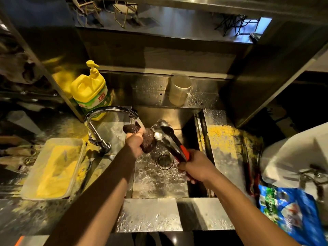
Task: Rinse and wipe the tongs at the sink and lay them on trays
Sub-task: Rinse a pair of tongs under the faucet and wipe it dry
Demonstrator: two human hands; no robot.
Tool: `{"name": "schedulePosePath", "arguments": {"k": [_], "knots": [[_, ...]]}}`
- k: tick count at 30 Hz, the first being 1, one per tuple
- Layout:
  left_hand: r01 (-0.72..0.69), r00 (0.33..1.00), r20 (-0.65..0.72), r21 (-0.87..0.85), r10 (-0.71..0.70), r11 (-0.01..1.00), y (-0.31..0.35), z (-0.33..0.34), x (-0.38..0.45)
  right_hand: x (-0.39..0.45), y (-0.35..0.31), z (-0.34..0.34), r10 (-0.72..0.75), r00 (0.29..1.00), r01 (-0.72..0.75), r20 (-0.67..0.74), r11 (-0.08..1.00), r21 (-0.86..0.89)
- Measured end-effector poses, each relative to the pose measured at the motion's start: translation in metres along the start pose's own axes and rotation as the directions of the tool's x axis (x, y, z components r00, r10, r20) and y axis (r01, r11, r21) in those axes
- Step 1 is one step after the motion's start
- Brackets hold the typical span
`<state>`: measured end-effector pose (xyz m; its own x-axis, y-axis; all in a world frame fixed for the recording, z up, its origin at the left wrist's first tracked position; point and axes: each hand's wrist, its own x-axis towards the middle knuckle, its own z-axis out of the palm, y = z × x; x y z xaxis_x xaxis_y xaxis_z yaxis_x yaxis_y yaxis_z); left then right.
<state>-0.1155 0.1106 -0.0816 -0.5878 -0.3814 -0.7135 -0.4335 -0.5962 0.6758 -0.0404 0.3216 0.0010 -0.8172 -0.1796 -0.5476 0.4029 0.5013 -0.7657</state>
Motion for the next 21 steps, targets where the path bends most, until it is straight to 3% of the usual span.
{"name": "schedulePosePath", "arguments": {"k": [3,6,14,21], "knots": [[0.091,0.989,0.115,0.038,-0.095,0.995,-0.014,-0.004,-0.008,0.002,0.001,-0.002,0.022,0.999,-0.026,0.027,0.986,0.166],[0.121,0.976,0.172,0.100,-0.137,0.988,-0.022,-0.007,-0.020,0.001,0.001,-0.001,-0.008,0.999,-0.003,0.049,0.979,0.205],[0.051,0.967,0.236,0.176,-0.093,0.983,-0.020,-0.014,-0.031,-0.004,-0.008,0.006,-0.059,0.998,0.054,-0.038,0.991,-0.119],[0.051,0.955,0.270,0.263,-0.124,0.964,-0.018,-0.015,-0.041,-0.008,-0.003,0.015,-0.059,0.983,0.039,-0.176,0.993,-0.112]]}}
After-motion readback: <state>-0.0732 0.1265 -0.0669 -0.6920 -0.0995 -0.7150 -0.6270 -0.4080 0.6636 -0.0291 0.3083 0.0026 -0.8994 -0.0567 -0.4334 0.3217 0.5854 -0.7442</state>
